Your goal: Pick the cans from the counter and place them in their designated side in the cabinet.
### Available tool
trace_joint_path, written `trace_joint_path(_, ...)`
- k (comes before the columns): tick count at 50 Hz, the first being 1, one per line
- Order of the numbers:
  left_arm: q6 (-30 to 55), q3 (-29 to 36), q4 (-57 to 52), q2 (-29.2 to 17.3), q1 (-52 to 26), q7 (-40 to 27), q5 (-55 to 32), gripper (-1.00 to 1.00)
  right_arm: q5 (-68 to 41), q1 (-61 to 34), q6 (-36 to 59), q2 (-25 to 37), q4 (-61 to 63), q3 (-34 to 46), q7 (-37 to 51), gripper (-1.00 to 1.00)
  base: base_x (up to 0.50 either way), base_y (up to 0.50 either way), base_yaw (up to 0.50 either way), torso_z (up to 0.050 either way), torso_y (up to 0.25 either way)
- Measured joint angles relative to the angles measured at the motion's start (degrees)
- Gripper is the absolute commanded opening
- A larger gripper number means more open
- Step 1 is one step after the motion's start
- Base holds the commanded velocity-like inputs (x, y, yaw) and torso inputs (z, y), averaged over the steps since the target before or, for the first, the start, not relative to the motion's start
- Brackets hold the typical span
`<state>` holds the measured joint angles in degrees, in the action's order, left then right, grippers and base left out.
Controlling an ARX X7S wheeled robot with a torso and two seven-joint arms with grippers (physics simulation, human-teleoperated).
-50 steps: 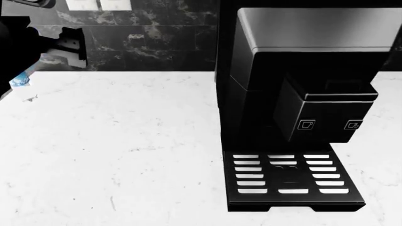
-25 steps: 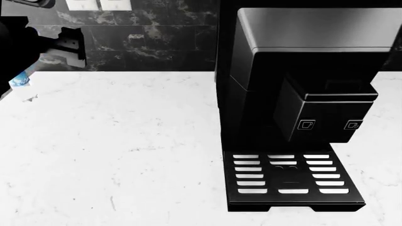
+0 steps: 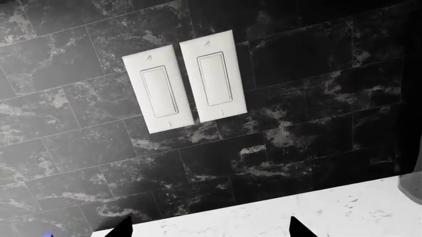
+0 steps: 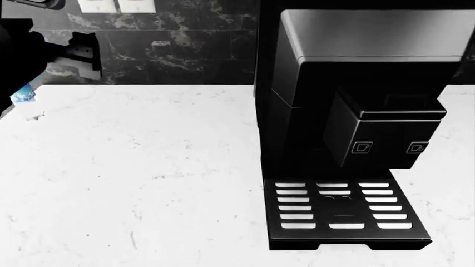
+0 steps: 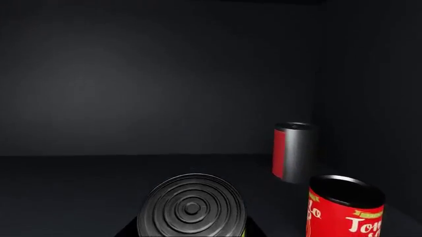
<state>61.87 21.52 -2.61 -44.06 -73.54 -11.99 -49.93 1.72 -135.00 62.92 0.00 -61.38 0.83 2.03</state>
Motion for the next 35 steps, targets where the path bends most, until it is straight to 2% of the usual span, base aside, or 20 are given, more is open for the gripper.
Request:
trace_joint_path(15,-0.3,0.1,0.0,-0.1,0.0,0.1,0.0,1.00,0.8,0.0,-0.1,0.0,-0.1,-0.7,-0.5,-1.00,0.00,0.00,0.00,0.000,0.000)
trace_joint_path(16,-0.4,0.1,0.0,-0.1,0.0,0.1,0.0,1.00,0.8,0.0,0.0,0.0,-0.1,-0.7,-0.5,1.00,0.00,0.00,0.00,0.000,0.000)
trace_joint_path(35,-0.7,0.2,-0.1,-0.1,0.1,0.0,0.0,1.00,3.1,0.0,0.5,0.0,-0.2,0.2,-1.3,1.00,0.00,0.00,0.00,0.000,0.000)
